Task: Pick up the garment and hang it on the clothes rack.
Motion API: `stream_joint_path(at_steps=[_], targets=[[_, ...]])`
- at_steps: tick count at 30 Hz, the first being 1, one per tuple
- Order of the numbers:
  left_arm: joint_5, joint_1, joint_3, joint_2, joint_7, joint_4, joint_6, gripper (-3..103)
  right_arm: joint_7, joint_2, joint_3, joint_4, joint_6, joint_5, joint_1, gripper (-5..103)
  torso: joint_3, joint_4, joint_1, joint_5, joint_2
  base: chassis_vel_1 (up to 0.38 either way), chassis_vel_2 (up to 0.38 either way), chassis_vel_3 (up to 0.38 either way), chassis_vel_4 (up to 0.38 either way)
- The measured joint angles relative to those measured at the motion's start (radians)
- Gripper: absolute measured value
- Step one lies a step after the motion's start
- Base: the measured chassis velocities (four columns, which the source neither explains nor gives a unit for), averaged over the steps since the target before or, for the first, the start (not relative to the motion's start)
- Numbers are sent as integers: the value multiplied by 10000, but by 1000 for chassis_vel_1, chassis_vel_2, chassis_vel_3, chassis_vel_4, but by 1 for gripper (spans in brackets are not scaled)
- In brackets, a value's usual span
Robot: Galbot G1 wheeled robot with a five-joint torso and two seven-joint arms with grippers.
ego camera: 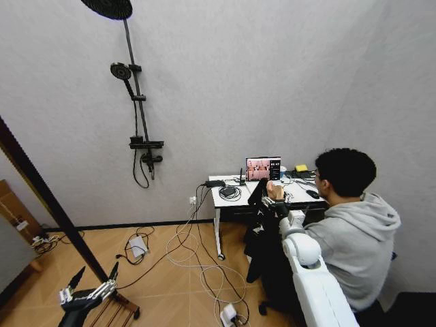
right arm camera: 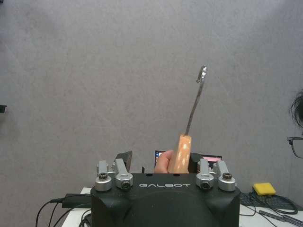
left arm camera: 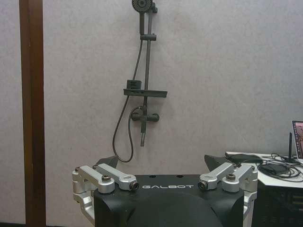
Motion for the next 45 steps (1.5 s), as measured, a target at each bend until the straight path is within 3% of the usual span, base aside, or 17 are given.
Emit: stream_joint_path(at_steps=[3,15,31,35,40,45], targets=[[0,0,0,0,0,0,0,100,25,-9,-7,-1,-30,0,29,60,0,0,0,0,0,0,0,0,0],[0,0,0,0,0,0,0,100,206,-5,9,171,-160,32,-154,12,0,4,1,2,0,0,0,0,0],[0,1,0,0,0,0,0,100,69,-103,-445,975,-73,393,-573,10,0,-3,0,1,0,0,0,0,0],[0,1,0,0,-1,0,0,100,17,-160,-1102,1488,-196,1164,-590,10,0,6,0,-1,-1,0,0,0,0],[0,1,0,0,1,0,0,100,8,-656,-2178,2147,-500,2612,-505,10,-1,0,-1,-2,0,52,69,50,48],[0,0,0,0,0,0,0,100,-107,-785,-2486,2247,-558,2892,-340,10,-1,2,0,-2,0,78,91,89,83]])
